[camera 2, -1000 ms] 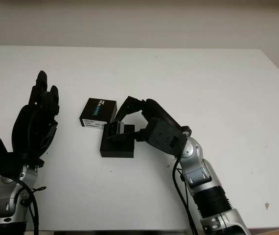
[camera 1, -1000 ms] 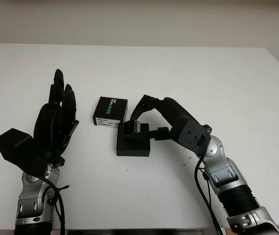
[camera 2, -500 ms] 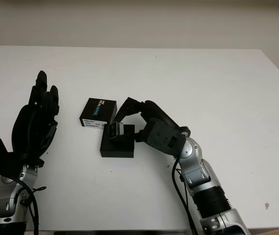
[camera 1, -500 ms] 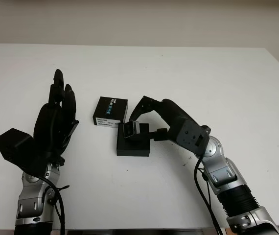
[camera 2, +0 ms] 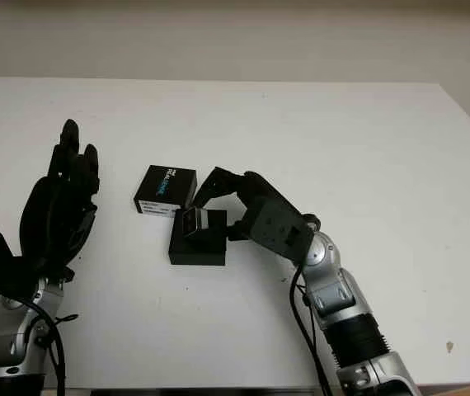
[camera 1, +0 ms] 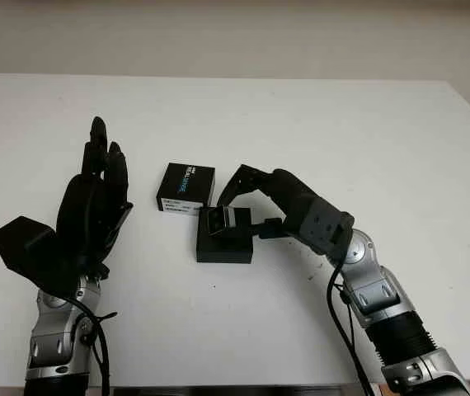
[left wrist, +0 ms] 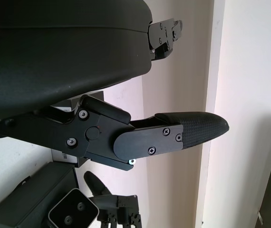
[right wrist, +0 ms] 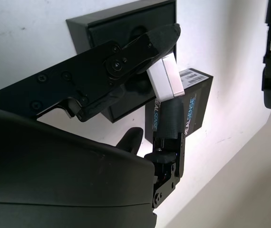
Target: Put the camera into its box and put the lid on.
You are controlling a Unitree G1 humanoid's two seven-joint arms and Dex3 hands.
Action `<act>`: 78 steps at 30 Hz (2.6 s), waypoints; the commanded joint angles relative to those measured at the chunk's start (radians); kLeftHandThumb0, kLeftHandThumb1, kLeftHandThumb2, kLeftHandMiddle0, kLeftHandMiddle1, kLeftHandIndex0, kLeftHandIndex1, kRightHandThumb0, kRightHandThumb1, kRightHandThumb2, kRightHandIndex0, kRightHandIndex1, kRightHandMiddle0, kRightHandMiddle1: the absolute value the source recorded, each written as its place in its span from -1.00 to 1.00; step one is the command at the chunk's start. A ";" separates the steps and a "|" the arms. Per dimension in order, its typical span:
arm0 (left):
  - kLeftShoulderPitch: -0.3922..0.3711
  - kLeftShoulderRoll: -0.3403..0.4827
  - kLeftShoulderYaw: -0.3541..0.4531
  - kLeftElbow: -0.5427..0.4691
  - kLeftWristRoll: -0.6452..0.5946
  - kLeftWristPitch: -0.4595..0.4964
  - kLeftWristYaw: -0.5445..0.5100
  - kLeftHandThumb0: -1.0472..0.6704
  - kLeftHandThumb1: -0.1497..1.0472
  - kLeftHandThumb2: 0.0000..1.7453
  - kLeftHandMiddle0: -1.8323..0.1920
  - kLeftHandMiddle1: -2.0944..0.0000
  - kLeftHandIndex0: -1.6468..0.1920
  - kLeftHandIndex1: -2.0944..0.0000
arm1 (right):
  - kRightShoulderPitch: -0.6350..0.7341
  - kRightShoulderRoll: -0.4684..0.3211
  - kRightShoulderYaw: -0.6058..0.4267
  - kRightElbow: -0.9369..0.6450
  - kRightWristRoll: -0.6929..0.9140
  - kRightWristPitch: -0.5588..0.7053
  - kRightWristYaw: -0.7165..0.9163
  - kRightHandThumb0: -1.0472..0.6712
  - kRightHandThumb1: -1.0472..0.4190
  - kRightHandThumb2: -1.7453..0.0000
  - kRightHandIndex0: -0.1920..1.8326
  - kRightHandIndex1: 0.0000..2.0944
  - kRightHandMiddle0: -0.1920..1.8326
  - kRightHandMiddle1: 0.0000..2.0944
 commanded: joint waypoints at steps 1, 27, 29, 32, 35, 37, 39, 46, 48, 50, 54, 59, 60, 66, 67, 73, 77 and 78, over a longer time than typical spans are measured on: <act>-0.003 0.008 0.000 0.001 -0.002 -0.014 -0.007 -0.68 1.00 -0.37 1.00 1.00 1.00 1.00 | 0.004 0.007 -0.017 -0.031 0.024 0.016 0.007 -0.23 -0.88 0.94 -0.80 -0.02 -0.45 0.58; -0.001 0.004 -0.003 -0.011 0.006 -0.003 0.008 -0.70 1.00 -0.38 1.00 1.00 1.00 1.00 | 0.045 0.026 0.022 -0.031 -0.011 0.045 -0.050 -0.22 -0.89 0.94 -0.84 0.06 -0.47 0.62; -0.001 0.005 -0.005 -0.011 0.008 -0.004 0.008 -0.70 1.00 -0.38 1.00 1.00 1.00 1.00 | 0.046 0.025 0.023 -0.027 -0.012 0.043 -0.052 -0.22 -0.89 0.94 -0.85 0.06 -0.47 0.62; -0.002 0.005 -0.004 -0.007 0.003 -0.008 0.003 -0.69 1.00 -0.37 1.00 1.00 1.00 1.00 | 0.047 0.021 0.026 -0.026 -0.015 0.041 -0.050 -0.21 -0.89 0.94 -0.85 0.07 -0.48 0.62; -0.001 0.002 -0.005 -0.010 0.006 -0.006 0.007 -0.69 1.00 -0.37 1.00 1.00 1.00 1.00 | 0.049 0.019 0.031 -0.024 -0.022 0.035 -0.048 -0.22 -0.88 0.94 -0.85 0.09 -0.46 0.62; -0.001 0.001 -0.005 -0.010 0.004 -0.006 0.006 -0.69 1.00 -0.38 1.00 1.00 1.00 1.00 | 0.052 0.019 0.036 -0.025 -0.028 0.033 -0.047 -0.22 -0.89 0.94 -0.85 0.09 -0.45 0.62; -0.001 0.001 -0.005 -0.010 0.002 -0.006 0.004 -0.69 1.00 -0.37 1.00 1.00 1.00 1.00 | 0.053 0.012 0.047 -0.020 -0.042 0.018 -0.042 -0.22 -0.89 0.94 -0.84 0.10 -0.44 0.61; 0.001 0.005 -0.008 -0.012 0.005 -0.006 0.000 -0.69 1.00 -0.37 1.00 1.00 1.00 1.00 | 0.065 -0.092 0.144 -0.073 -0.244 -0.086 -0.057 -0.32 -0.90 0.94 -0.86 -0.27 -0.67 0.06; 0.001 0.007 -0.009 -0.014 0.009 -0.006 0.002 -0.69 1.00 -0.36 1.00 1.00 1.00 1.00 | 0.072 -0.137 0.168 -0.104 -0.330 -0.144 -0.085 -0.38 -0.93 0.94 -0.83 -0.64 -0.69 -0.38; -0.001 0.006 -0.008 -0.015 0.009 -0.004 0.006 -0.69 1.00 -0.36 1.00 1.00 1.00 1.00 | 0.079 -0.173 0.183 -0.145 -0.418 -0.172 -0.115 -0.42 -0.95 0.94 -0.84 -0.81 -0.69 -0.63; -0.005 0.004 -0.007 -0.012 0.002 0.001 0.007 -0.70 1.00 -0.38 1.00 1.00 1.00 1.00 | 0.096 -0.213 0.186 -0.208 -0.538 -0.191 -0.165 -0.41 -0.92 0.95 -0.87 -0.92 -0.67 -0.82; -0.012 0.006 -0.008 -0.007 0.000 0.002 0.003 -0.69 1.00 -0.39 1.00 1.00 1.00 1.00 | 0.106 -0.253 0.176 -0.273 -0.620 -0.193 -0.146 -0.40 -0.94 0.94 -0.93 -0.95 -0.74 -0.90; -0.013 0.006 -0.008 -0.007 0.001 0.002 0.004 -0.70 1.00 -0.39 1.00 1.00 1.00 1.00 | 0.107 -0.257 0.175 -0.280 -0.632 -0.194 -0.148 -0.40 -0.94 0.93 -0.93 -0.96 -0.75 -0.90; -0.016 0.006 -0.008 -0.007 0.000 0.001 0.003 -0.70 1.00 -0.40 1.00 1.00 1.00 1.00 | 0.121 -0.259 0.167 -0.306 -0.658 -0.215 -0.172 -0.44 -0.96 0.93 -0.92 -0.95 -0.81 -0.95; -0.017 0.006 -0.008 -0.007 0.001 0.000 0.004 -0.70 1.00 -0.40 1.00 1.00 1.00 1.00 | 0.122 -0.259 0.166 -0.308 -0.660 -0.220 -0.177 -0.45 -0.98 0.93 -0.91 -0.94 -0.83 -0.96; -0.014 0.004 -0.009 -0.015 -0.001 0.009 0.007 -0.70 1.00 -0.40 1.00 1.00 1.00 1.00 | 0.144 -0.224 0.129 -0.306 -0.603 -0.249 -0.250 -0.52 -0.99 0.86 -0.92 -0.95 -0.91 -0.98; -0.013 0.006 -0.008 -0.010 0.003 0.002 0.004 -0.70 1.00 -0.39 1.00 1.00 1.00 1.00 | 0.143 -0.189 0.074 -0.289 -0.453 -0.259 -0.234 -0.62 -1.00 0.67 -0.94 -0.96 -0.94 -0.98; -0.013 0.006 -0.008 -0.009 0.003 0.001 0.005 -0.70 1.00 -0.39 1.00 1.00 1.00 1.00 | 0.137 -0.179 0.054 -0.287 -0.397 -0.247 -0.210 -0.63 -1.00 0.63 -0.95 -0.96 -0.95 -0.98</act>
